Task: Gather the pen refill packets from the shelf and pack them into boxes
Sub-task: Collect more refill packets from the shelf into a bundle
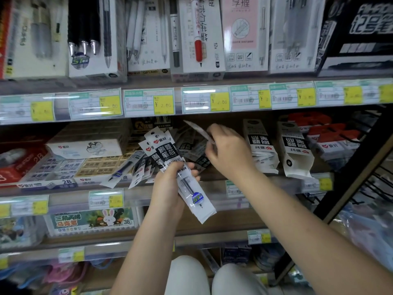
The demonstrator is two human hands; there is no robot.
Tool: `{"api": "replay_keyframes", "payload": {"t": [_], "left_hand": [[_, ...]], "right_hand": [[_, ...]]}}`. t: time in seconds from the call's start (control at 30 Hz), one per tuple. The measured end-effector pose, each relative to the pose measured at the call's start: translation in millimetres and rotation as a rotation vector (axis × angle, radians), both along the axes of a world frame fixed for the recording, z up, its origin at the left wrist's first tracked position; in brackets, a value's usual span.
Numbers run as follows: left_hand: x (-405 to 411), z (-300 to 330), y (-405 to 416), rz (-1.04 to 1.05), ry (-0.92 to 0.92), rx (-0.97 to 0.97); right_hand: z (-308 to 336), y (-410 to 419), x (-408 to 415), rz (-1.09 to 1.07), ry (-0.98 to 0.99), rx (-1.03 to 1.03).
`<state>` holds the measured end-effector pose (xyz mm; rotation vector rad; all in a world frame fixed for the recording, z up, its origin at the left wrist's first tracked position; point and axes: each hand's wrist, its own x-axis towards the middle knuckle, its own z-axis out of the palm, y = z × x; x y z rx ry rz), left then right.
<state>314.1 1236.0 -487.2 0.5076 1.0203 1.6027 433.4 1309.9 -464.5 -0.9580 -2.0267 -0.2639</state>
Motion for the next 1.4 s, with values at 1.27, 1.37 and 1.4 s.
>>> {"api": "replay_keyframes", "payload": {"t": [1.27, 1.37, 1.4], "left_hand": [[-1, -2, 9, -0.059, 0.107, -0.021], [-2, 3, 11, -0.066, 0.149, -0.006], [-3, 4, 11, -0.084, 0.153, 0.012]], "right_hand": [[-8, -51, -49, 0.207, 1.042, -1.127], [-6, -44, -51, 0.196, 1.021, -1.103], [-6, -42, -52, 0.191, 1.001, -1.106]]}}
